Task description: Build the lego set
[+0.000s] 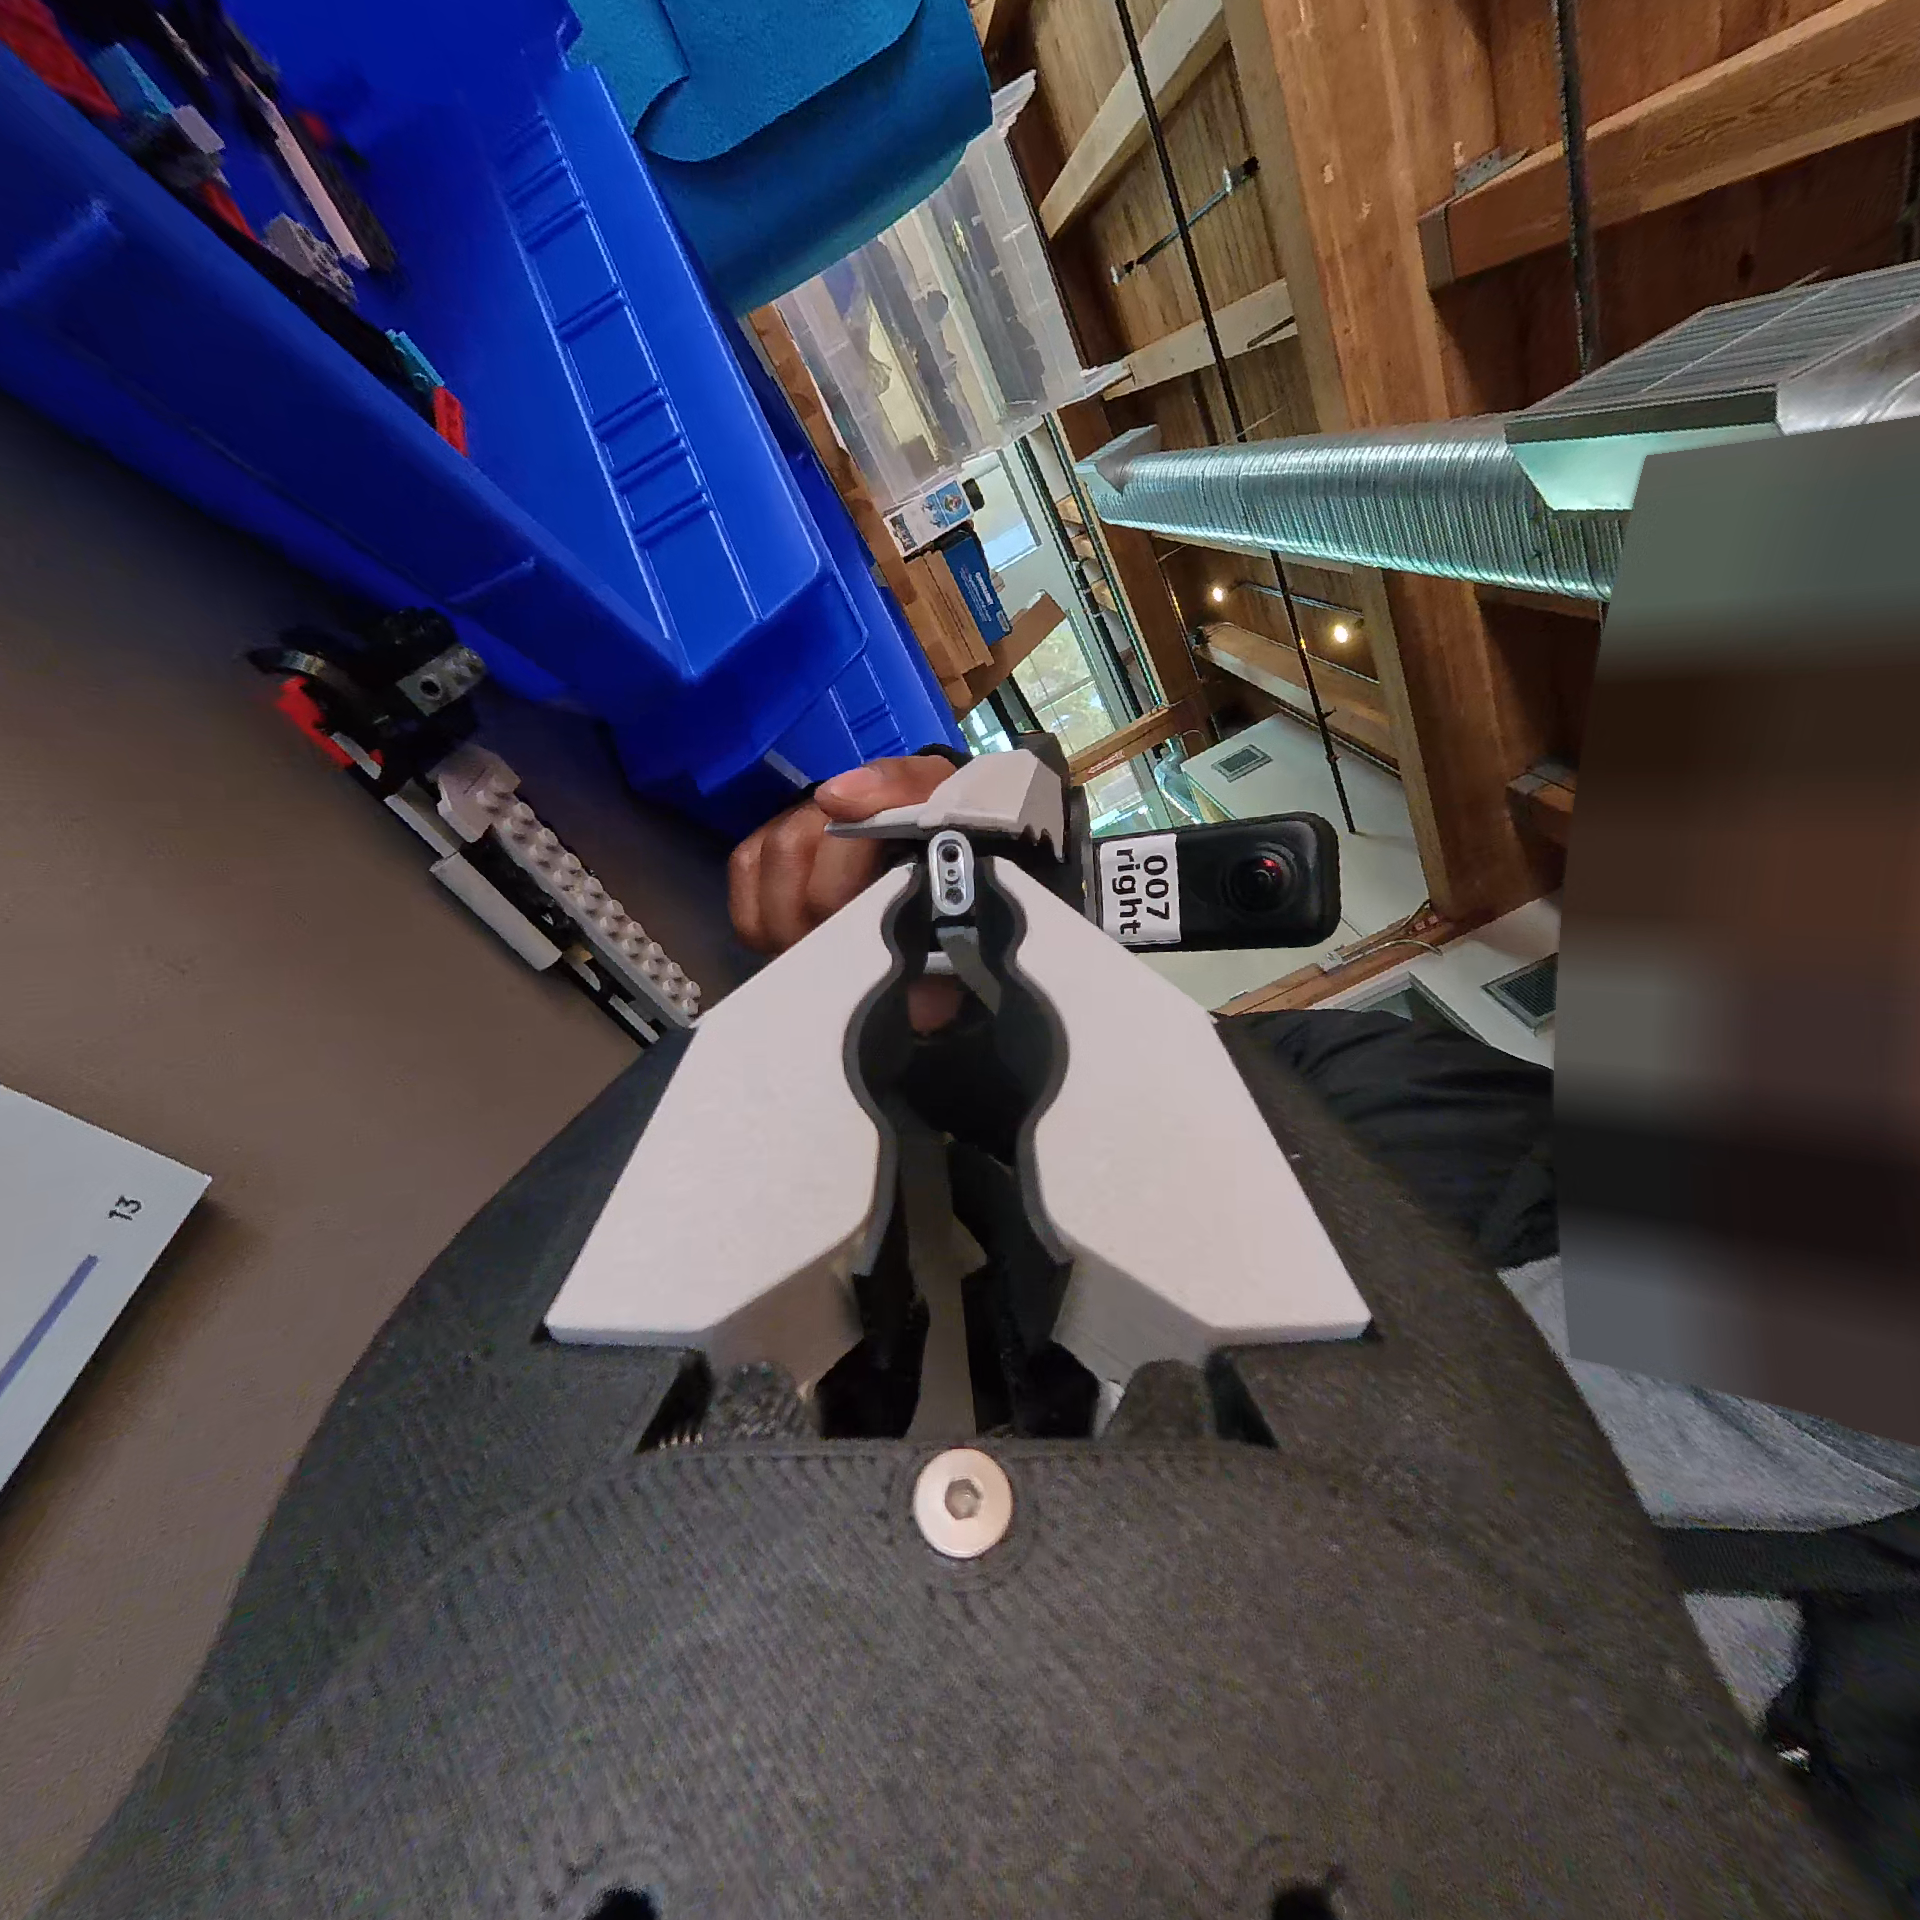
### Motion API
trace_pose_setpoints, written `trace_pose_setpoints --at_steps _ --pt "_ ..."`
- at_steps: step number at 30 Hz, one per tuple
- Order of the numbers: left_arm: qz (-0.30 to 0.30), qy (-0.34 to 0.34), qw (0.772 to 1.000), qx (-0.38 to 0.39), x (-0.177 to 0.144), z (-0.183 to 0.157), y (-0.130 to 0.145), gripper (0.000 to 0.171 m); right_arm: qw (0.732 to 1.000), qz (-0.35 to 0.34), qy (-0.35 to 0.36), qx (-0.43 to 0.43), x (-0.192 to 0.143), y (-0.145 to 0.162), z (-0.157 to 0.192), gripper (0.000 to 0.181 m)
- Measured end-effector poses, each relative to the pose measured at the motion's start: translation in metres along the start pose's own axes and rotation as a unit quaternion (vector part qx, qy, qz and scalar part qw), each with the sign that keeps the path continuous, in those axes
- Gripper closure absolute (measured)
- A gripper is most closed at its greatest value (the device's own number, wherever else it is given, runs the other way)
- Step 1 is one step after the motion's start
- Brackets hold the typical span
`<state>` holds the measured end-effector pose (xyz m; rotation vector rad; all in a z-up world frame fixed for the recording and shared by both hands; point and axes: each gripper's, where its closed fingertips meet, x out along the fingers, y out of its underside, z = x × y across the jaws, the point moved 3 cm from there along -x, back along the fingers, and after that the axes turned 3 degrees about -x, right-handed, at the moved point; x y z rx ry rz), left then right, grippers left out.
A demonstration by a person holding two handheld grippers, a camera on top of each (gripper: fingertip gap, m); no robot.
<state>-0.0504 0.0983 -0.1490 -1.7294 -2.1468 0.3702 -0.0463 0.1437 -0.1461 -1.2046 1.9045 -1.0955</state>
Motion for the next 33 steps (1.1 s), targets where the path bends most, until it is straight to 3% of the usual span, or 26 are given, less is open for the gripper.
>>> trace_pose_setpoints --at_steps 33 --pt "0.01 -0.007 1.0 -0.008 0.0042 0.0035 0.0051 0.162 1.0 0.008 -0.002 -0.008 0.0018 0.0038 0.0019 0.164"
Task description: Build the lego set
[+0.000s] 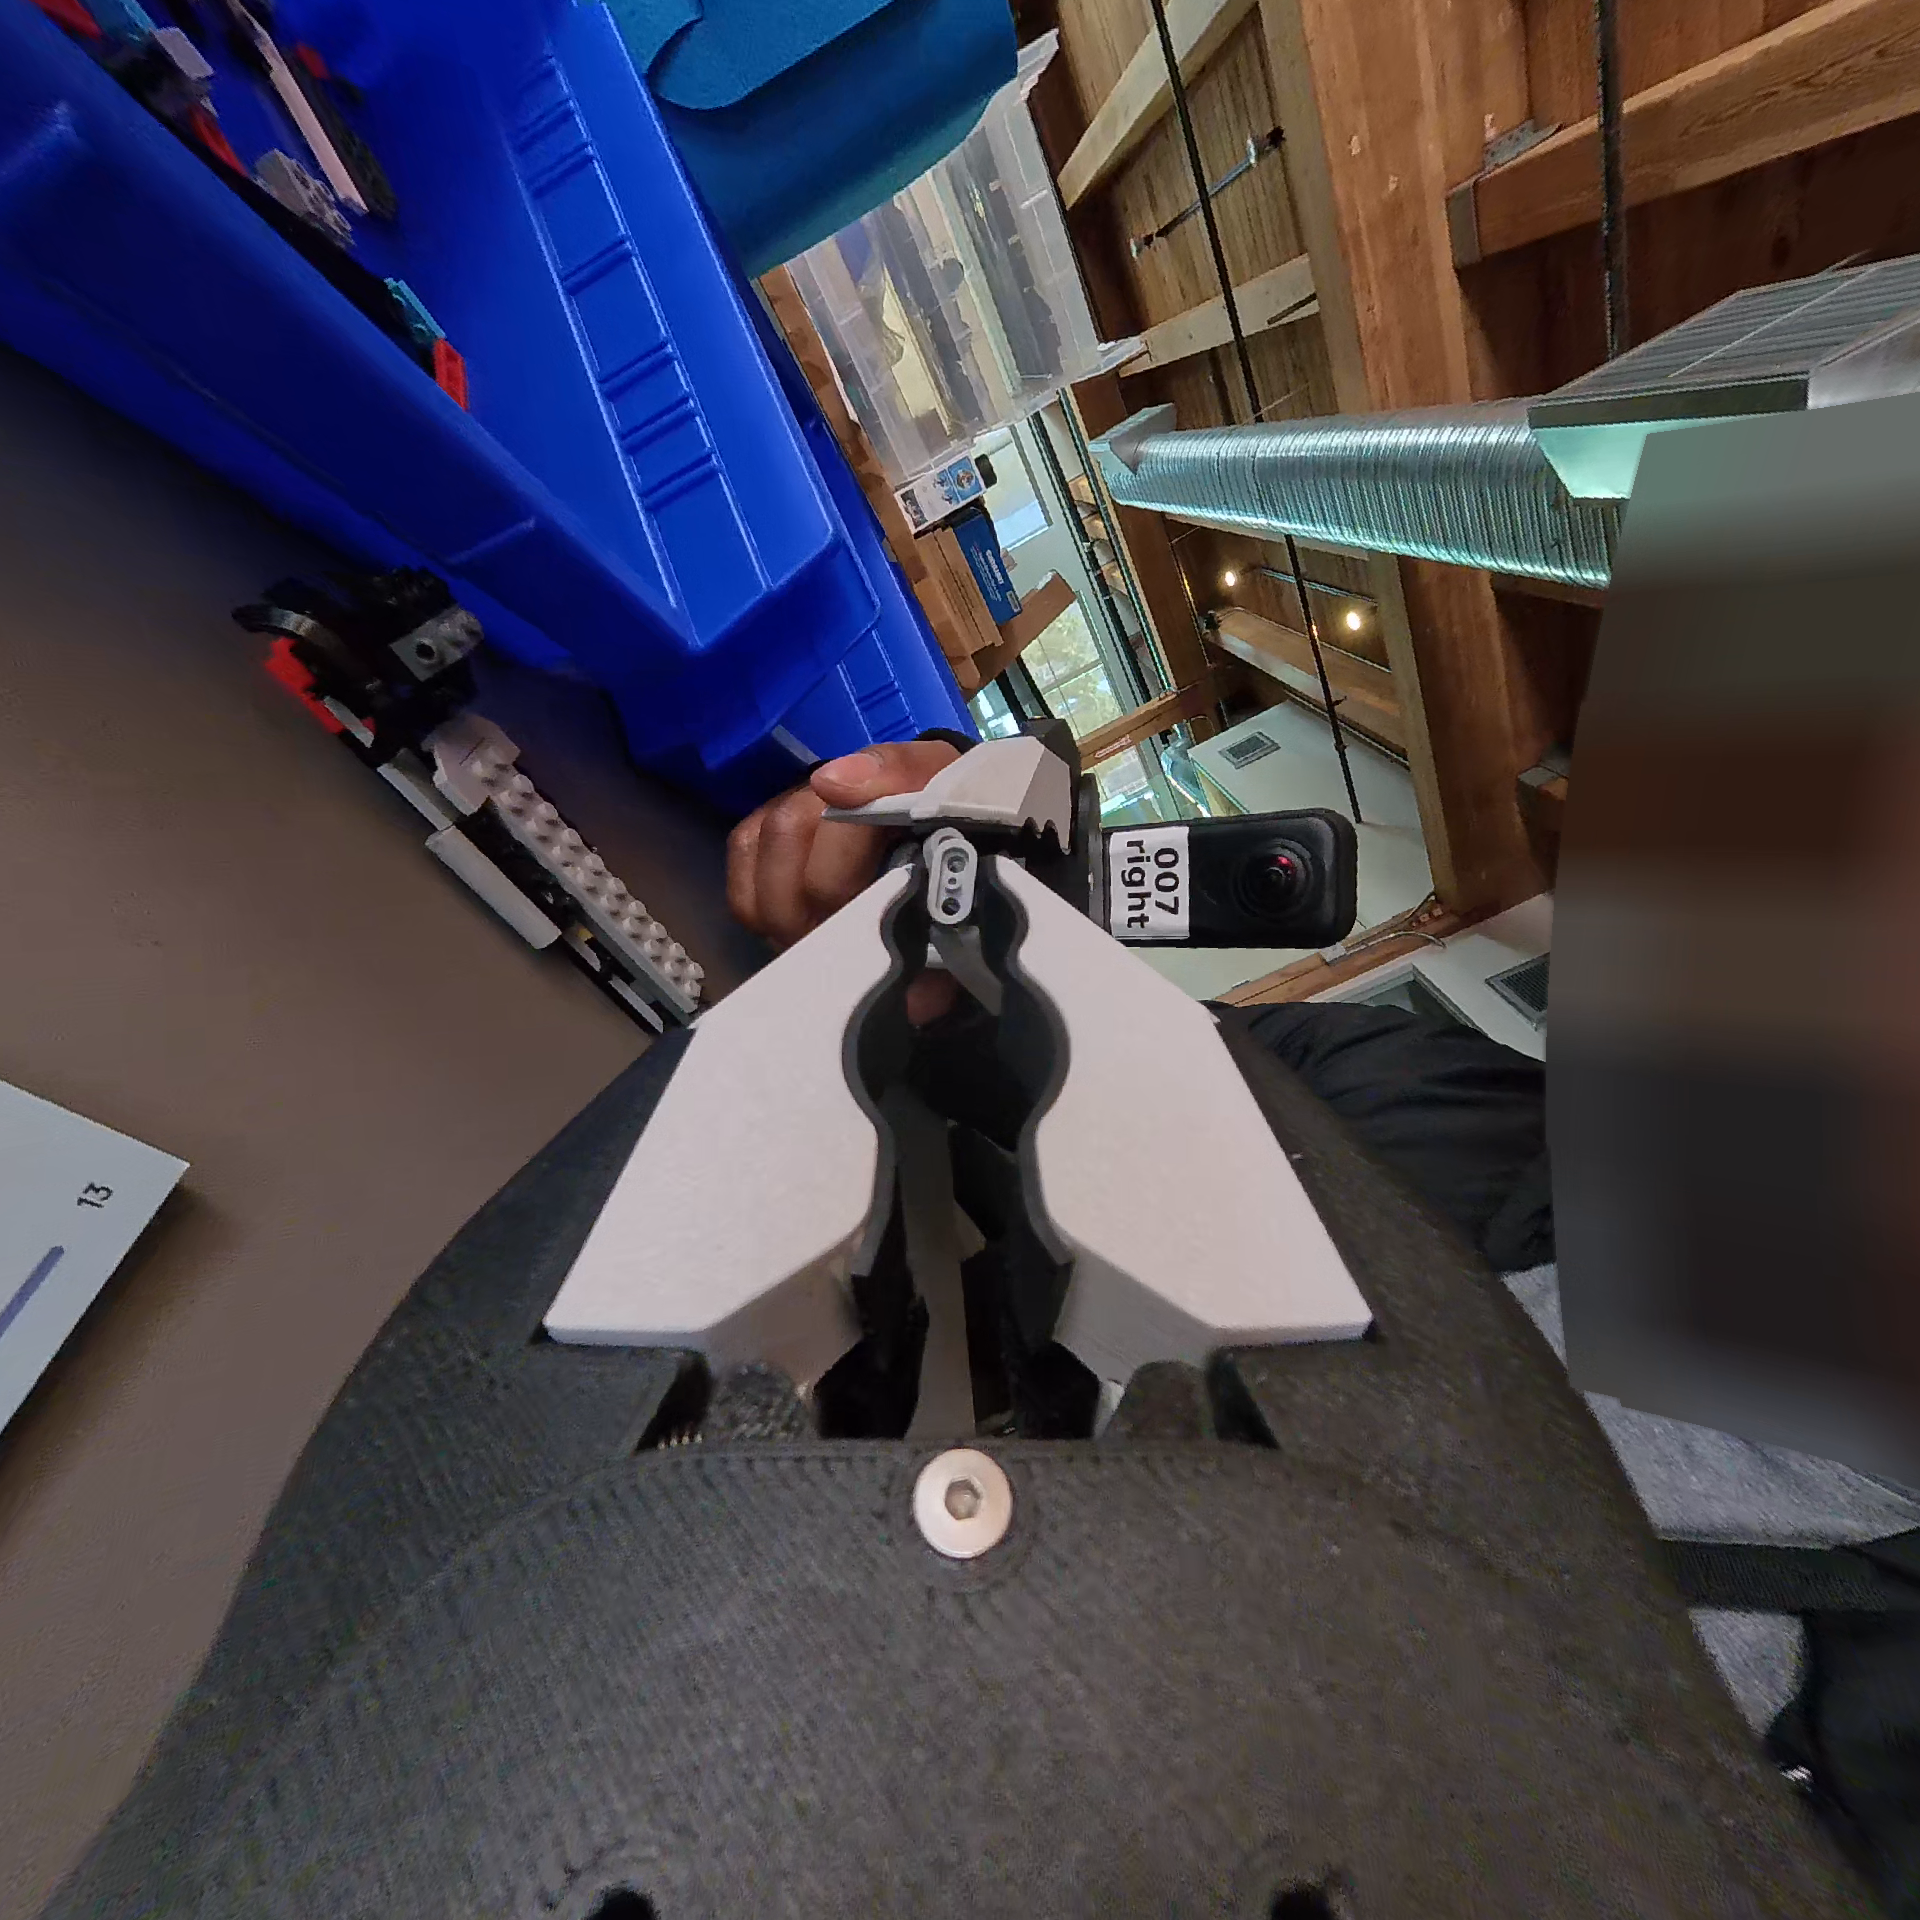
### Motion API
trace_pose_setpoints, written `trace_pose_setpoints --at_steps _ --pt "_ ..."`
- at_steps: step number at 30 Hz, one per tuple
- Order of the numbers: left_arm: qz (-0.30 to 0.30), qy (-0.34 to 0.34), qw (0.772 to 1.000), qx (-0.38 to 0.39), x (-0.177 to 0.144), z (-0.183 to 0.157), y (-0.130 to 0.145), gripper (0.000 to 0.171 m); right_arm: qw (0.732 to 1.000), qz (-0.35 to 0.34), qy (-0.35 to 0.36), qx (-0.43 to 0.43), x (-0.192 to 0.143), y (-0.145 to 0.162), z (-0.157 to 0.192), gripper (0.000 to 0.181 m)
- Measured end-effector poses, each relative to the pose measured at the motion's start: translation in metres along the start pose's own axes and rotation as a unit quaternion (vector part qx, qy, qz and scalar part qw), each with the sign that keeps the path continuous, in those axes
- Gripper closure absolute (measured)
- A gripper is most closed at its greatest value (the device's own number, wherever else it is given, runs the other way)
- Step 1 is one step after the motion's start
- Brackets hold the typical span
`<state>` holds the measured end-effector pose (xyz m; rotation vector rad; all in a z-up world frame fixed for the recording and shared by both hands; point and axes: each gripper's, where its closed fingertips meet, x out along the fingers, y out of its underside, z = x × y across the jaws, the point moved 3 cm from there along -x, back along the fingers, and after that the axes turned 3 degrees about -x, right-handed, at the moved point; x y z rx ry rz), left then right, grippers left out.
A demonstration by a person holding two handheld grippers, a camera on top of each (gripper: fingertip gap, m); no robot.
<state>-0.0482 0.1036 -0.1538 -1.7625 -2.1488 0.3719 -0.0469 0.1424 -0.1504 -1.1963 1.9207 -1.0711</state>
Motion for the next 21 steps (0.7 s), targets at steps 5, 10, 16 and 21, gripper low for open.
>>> trace_pose_setpoints --at_steps 5,10,16,21 --pt "-0.005 -0.001 1.0 -0.002 -0.0001 0.0011 -0.0003 0.162 1.0 0.001 0.0 -0.001 0.0005 0.001 -0.0001 0.164" --pt "-0.01 0.0 1.0 -0.006 -0.0004 0.0019 -0.0007 0.162 1.0 0.002 0.0 0.0 0.0008 0.0016 -0.0001 0.164" --pt "-0.01 -0.001 1.0 -0.014 -0.0007 0.0027 -0.0002 0.162 1.0 0.006 -0.002 -0.004 0.0011 0.0022 0.0004 0.164" --pt "-0.007 -0.008 1.0 -0.01 -0.0007 0.003 0.0004 0.162 1.0 0.007 -0.005 -0.008 0.0012 0.0025 0.0018 0.164"
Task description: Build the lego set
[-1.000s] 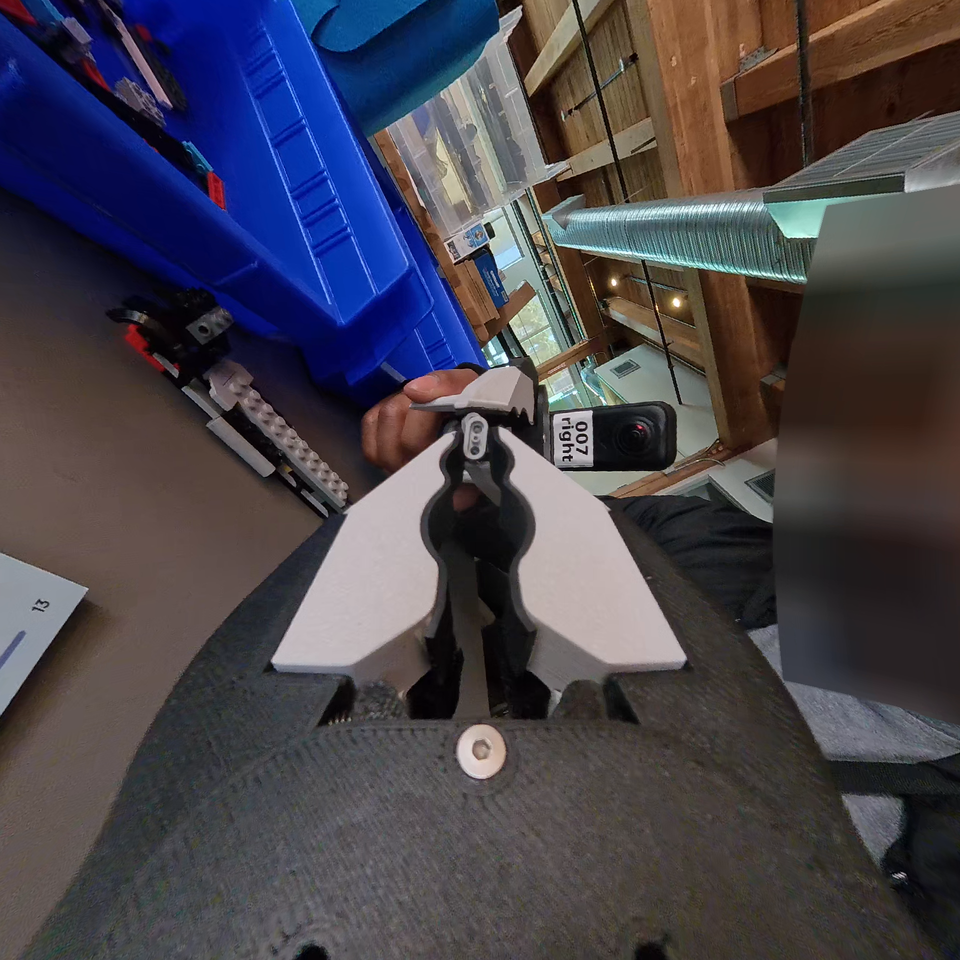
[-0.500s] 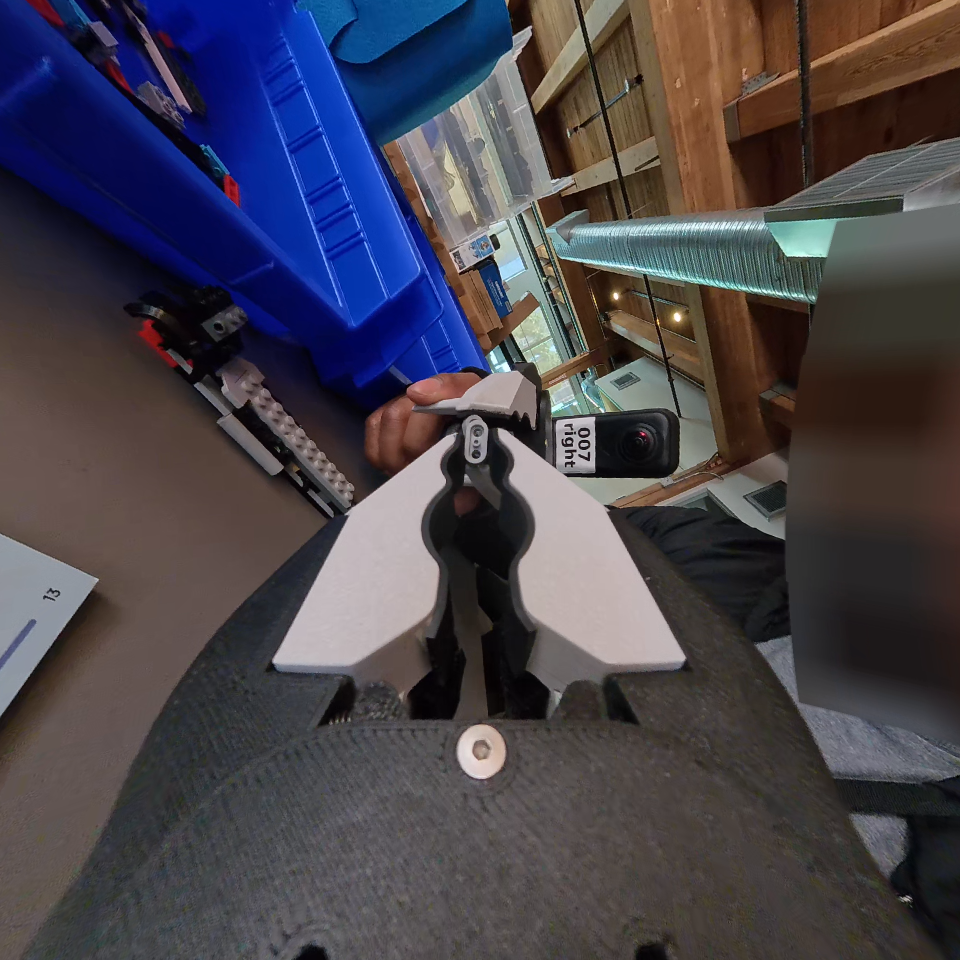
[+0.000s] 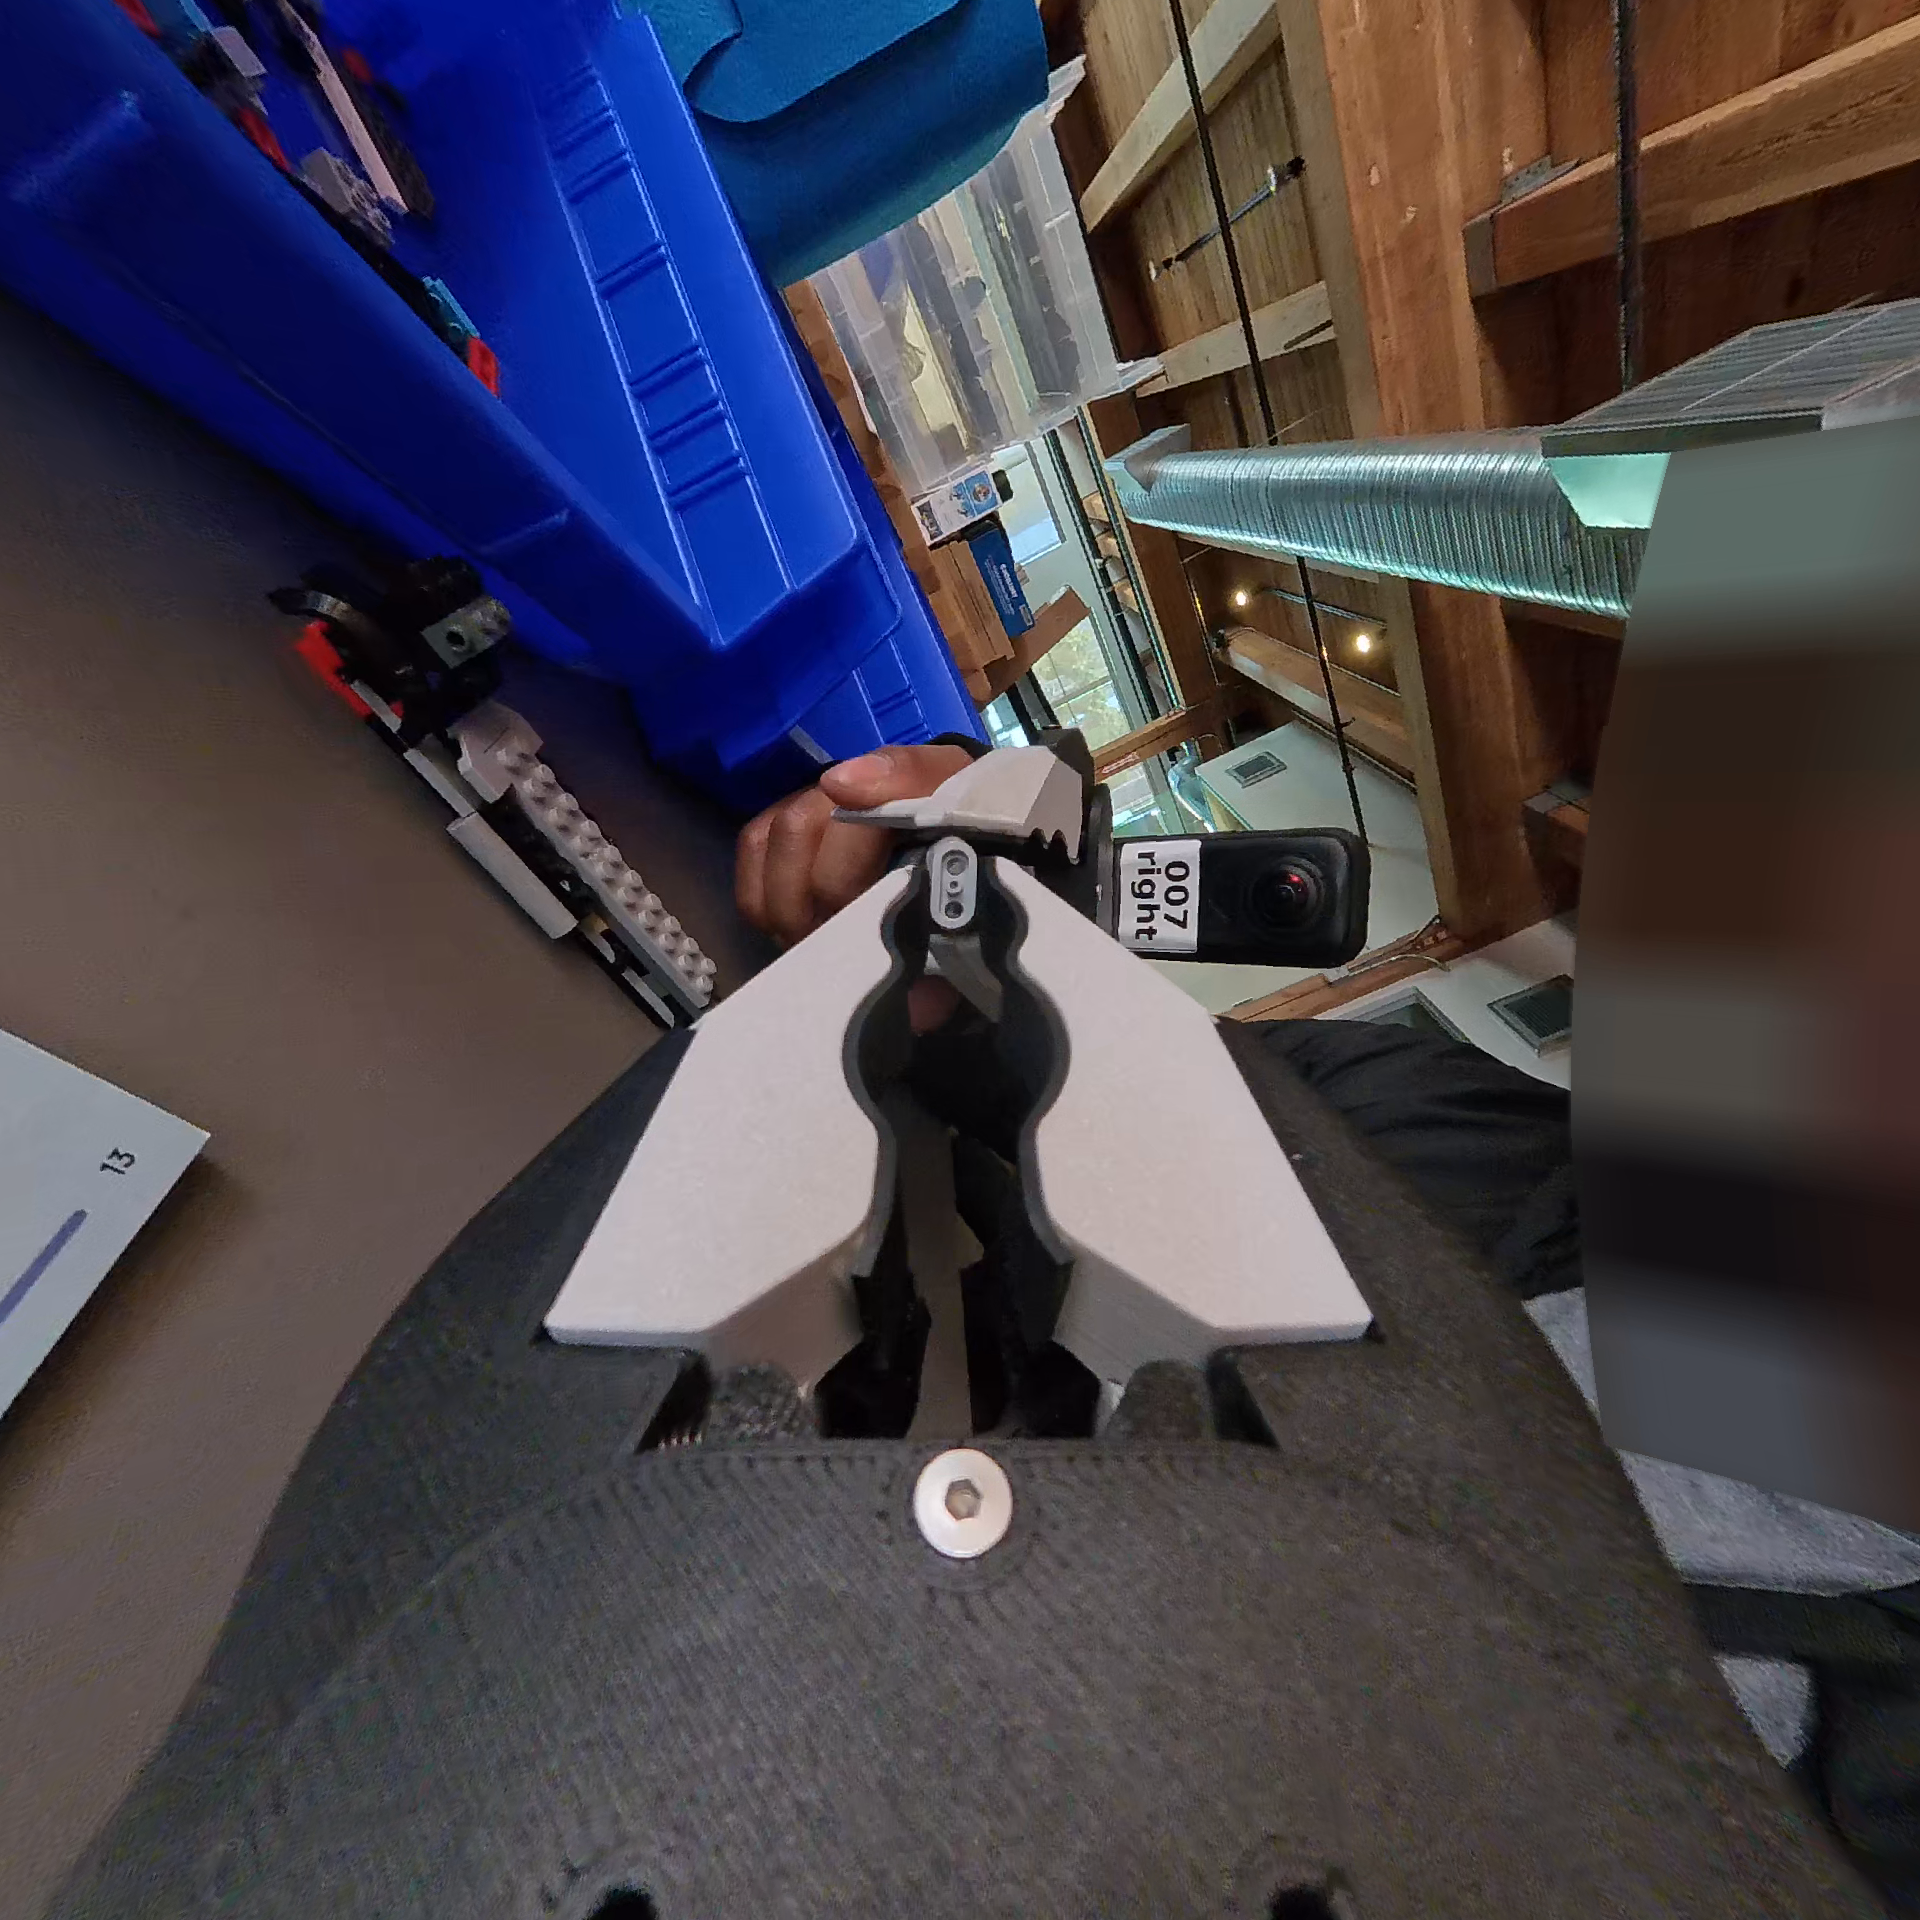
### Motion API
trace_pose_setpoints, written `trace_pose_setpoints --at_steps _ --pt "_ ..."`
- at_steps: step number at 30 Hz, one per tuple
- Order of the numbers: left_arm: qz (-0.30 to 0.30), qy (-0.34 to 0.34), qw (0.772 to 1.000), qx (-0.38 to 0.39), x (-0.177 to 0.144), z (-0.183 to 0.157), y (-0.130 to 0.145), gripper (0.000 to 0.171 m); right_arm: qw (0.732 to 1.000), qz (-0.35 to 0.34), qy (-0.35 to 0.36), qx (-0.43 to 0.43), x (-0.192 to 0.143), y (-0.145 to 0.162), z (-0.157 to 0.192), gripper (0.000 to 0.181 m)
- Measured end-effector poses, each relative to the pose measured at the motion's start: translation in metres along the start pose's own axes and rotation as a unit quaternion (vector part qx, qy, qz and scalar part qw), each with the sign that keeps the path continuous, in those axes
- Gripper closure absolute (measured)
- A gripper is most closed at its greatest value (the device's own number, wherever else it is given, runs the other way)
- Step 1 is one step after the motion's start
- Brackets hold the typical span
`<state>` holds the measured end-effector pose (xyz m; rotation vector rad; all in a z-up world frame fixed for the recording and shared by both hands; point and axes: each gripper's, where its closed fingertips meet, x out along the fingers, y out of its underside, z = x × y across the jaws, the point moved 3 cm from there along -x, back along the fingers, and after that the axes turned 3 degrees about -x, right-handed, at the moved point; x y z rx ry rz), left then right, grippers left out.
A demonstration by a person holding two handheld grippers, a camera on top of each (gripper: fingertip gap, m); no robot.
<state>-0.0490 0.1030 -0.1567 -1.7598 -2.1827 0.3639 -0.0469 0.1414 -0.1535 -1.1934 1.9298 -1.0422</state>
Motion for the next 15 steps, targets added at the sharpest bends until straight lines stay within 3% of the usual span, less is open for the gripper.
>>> trace_pose_setpoints --at_steps 15 --pt "-0.013 0.087 0.995 -0.051 0.005 -0.014 0.002 0.163 0.999 -0.047 0.01 -0.002 -0.005 -0.012 0.0 0.16"
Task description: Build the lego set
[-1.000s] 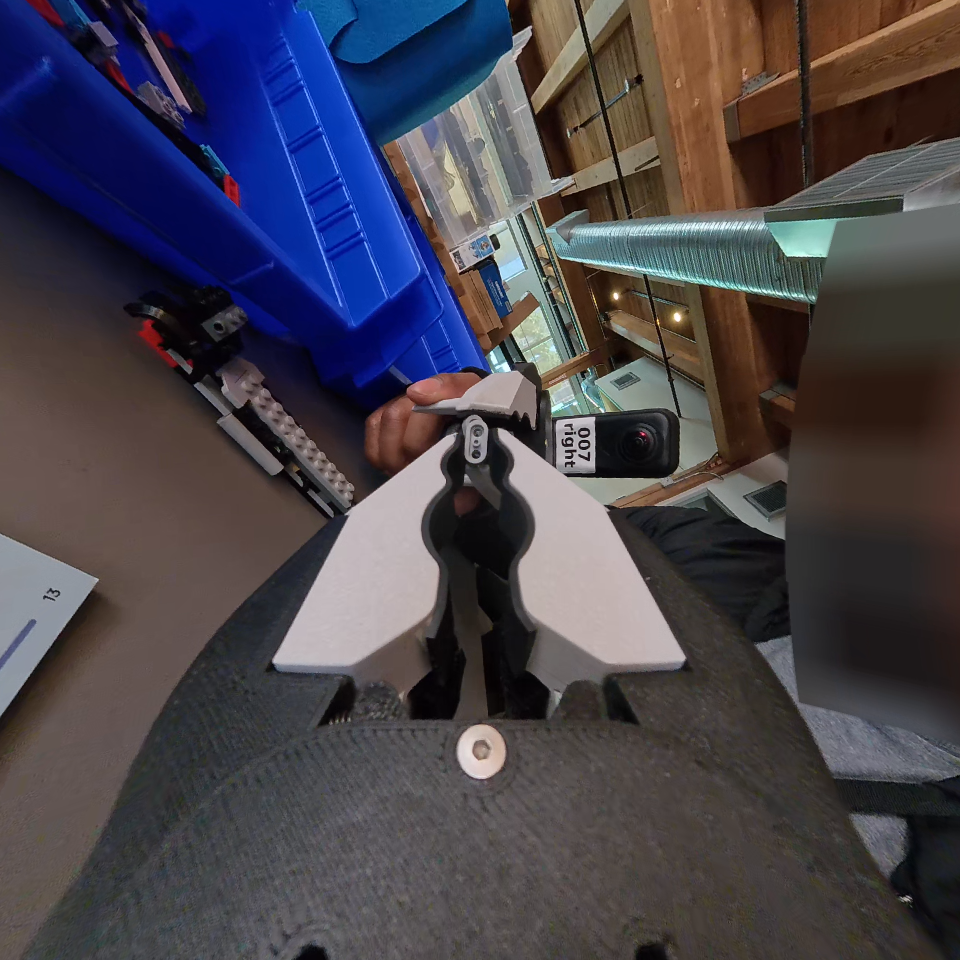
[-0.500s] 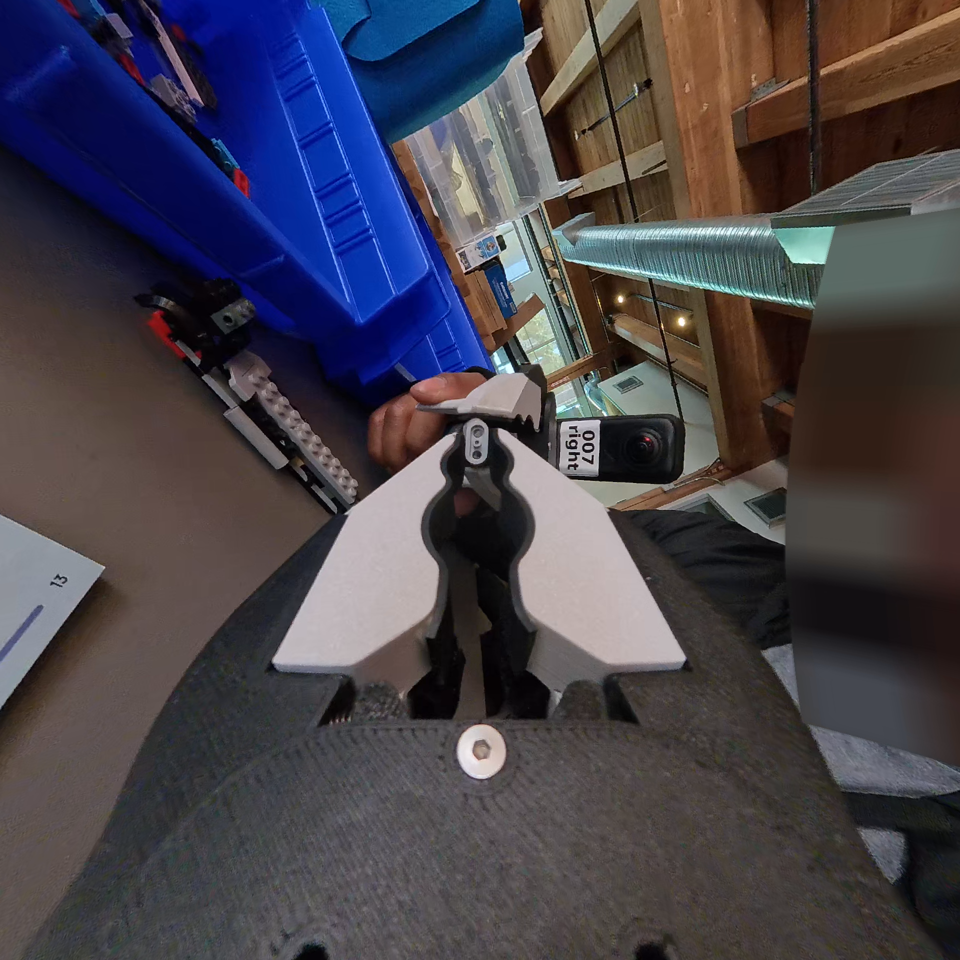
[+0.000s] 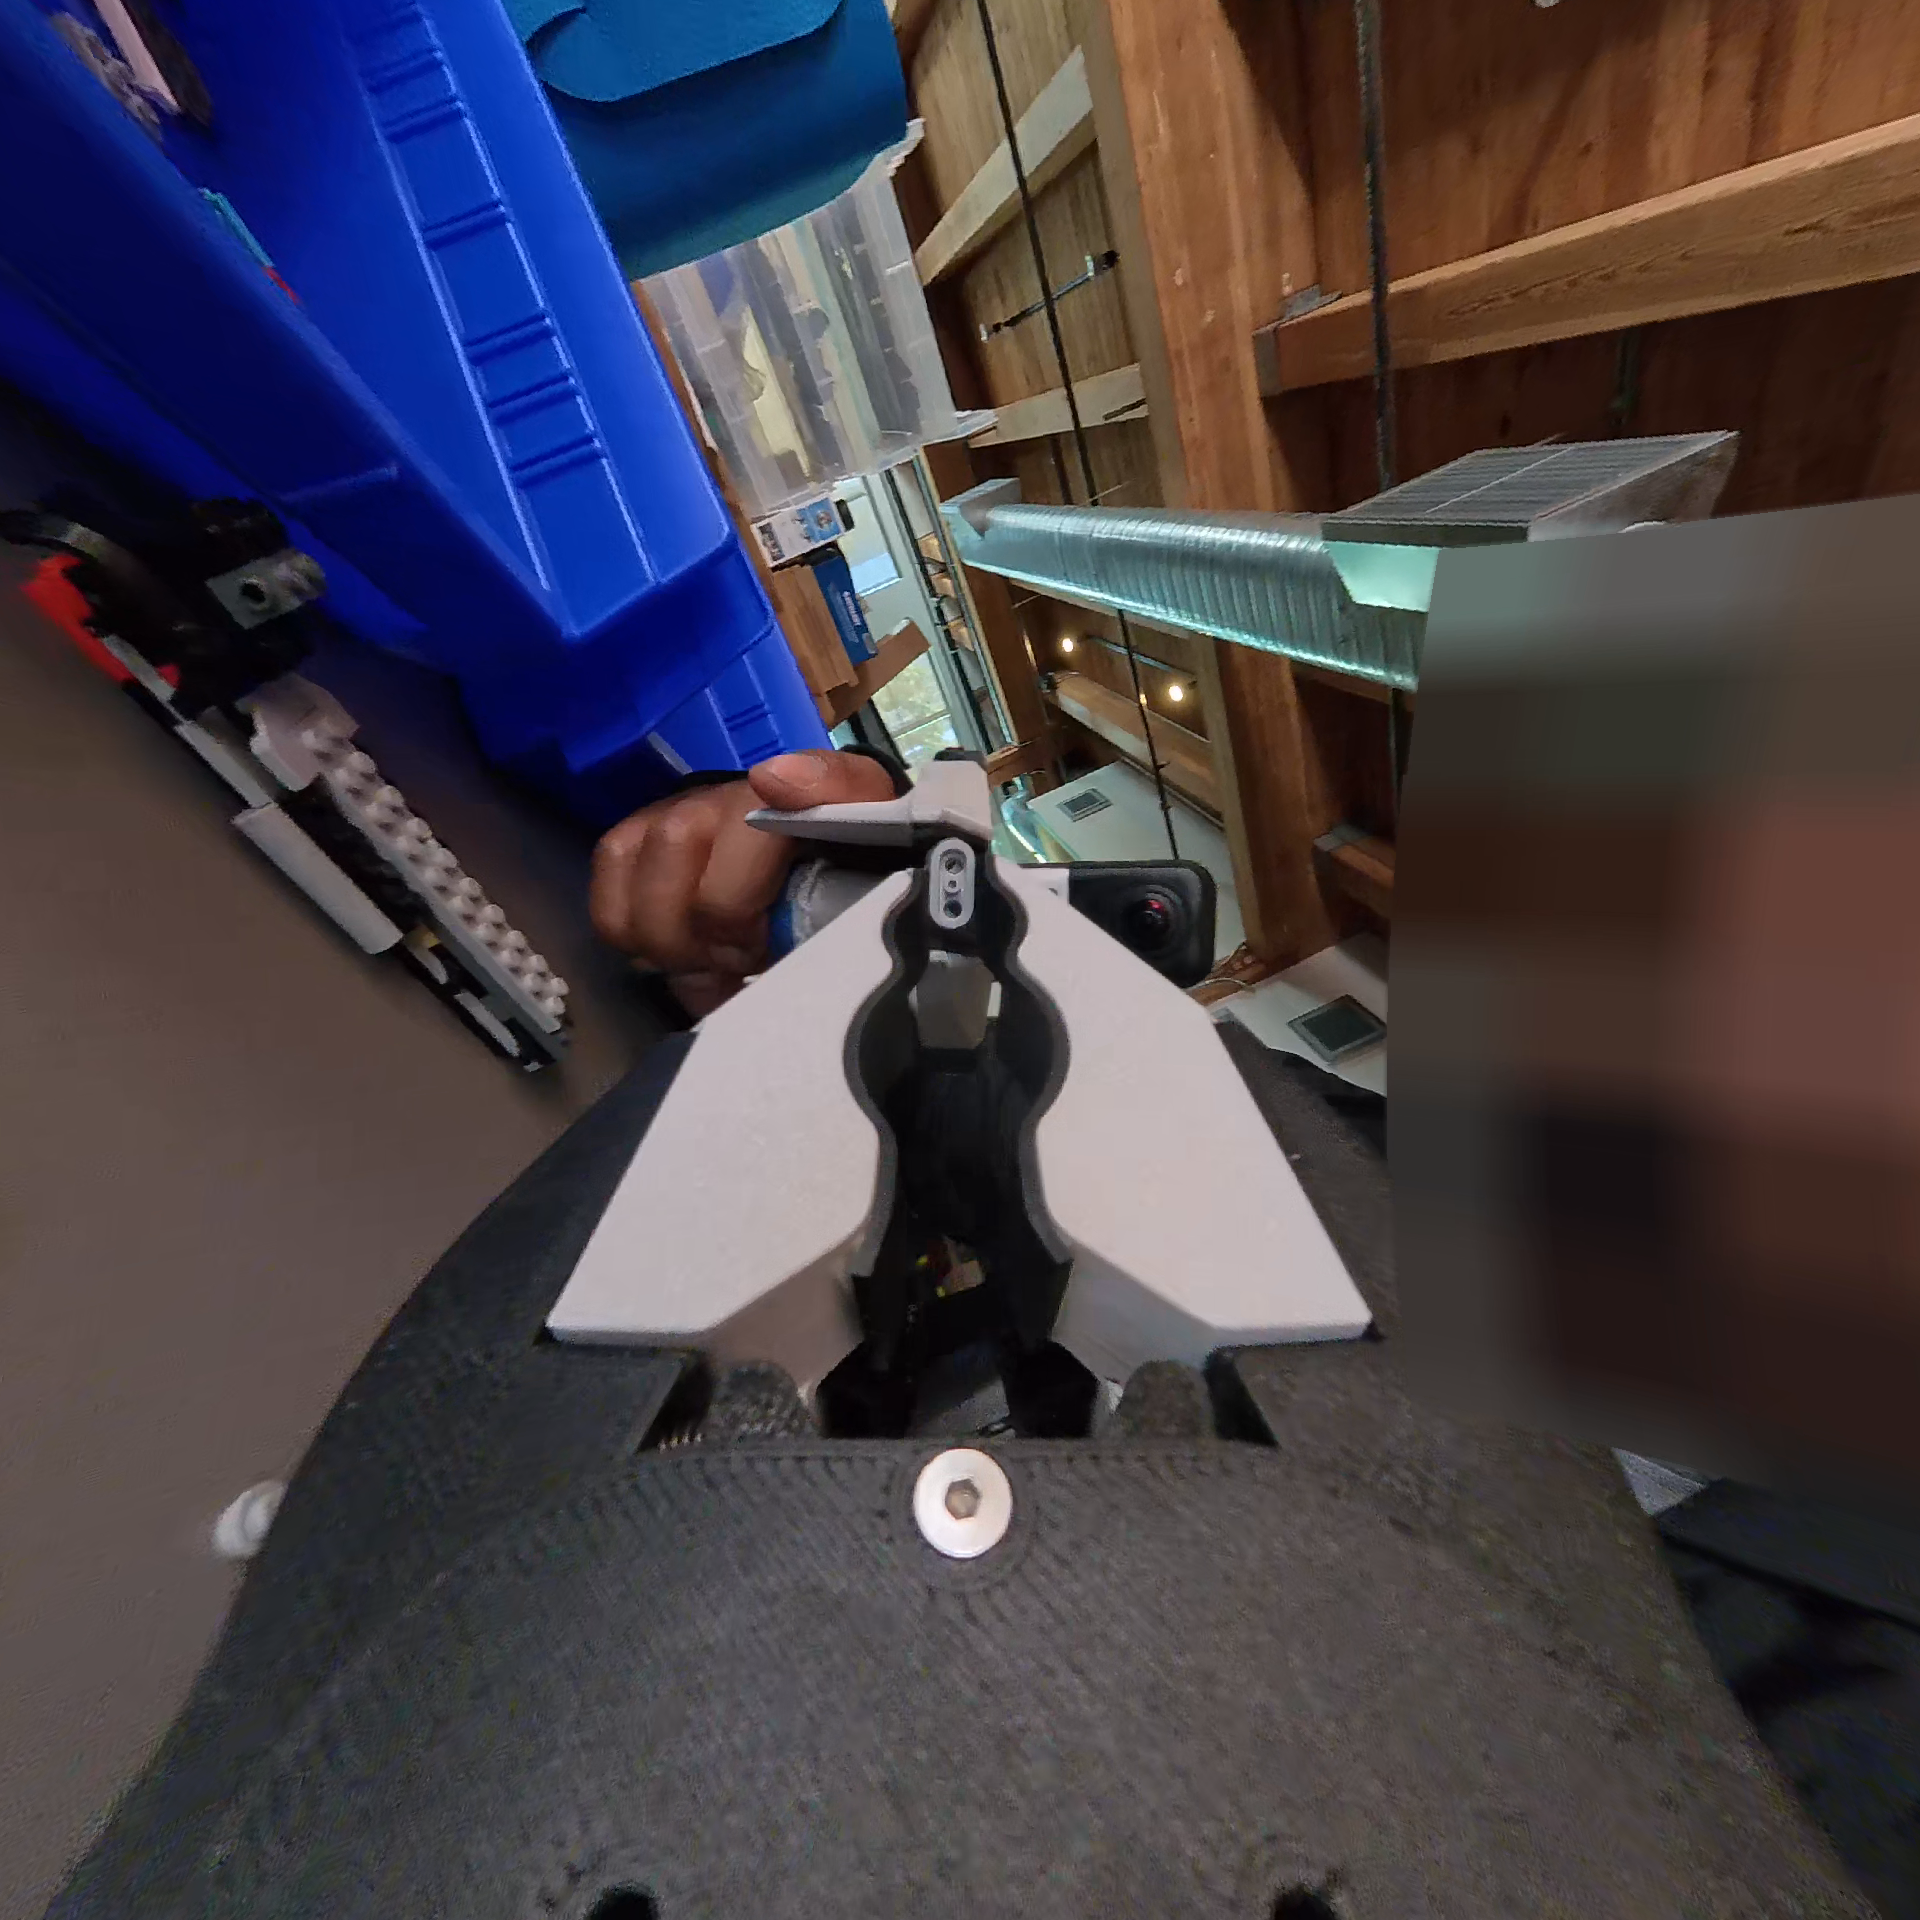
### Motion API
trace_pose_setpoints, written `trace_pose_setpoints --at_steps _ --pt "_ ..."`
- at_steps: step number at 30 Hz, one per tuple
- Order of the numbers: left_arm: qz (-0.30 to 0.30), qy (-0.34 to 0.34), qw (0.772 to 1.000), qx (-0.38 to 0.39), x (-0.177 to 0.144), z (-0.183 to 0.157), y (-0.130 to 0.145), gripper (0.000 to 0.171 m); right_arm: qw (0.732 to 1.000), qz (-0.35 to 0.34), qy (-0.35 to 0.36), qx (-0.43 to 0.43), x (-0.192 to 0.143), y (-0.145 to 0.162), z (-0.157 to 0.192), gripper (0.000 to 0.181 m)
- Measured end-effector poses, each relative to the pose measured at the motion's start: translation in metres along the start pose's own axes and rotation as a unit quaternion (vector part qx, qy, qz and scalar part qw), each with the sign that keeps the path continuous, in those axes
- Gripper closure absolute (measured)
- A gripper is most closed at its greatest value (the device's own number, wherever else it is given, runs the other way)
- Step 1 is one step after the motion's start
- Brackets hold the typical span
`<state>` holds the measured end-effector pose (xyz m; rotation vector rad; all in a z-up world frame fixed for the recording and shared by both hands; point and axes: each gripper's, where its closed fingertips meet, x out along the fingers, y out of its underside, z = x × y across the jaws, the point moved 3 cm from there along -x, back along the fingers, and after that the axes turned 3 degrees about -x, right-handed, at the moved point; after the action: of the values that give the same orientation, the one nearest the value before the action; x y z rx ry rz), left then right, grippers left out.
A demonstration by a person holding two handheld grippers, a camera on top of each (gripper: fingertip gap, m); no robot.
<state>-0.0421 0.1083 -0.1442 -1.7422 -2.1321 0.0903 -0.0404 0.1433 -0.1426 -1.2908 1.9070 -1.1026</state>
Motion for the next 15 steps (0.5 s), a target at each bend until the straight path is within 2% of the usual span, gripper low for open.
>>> trace_pose_setpoints --at_steps 15 --pt "-0.001 0.046 0.999 -0.028 0.004 -0.0077 0.0031 0.162 0.999 -0.035 0.008 -0.007 -0.0046 -0.009 -0.0009 0.16"
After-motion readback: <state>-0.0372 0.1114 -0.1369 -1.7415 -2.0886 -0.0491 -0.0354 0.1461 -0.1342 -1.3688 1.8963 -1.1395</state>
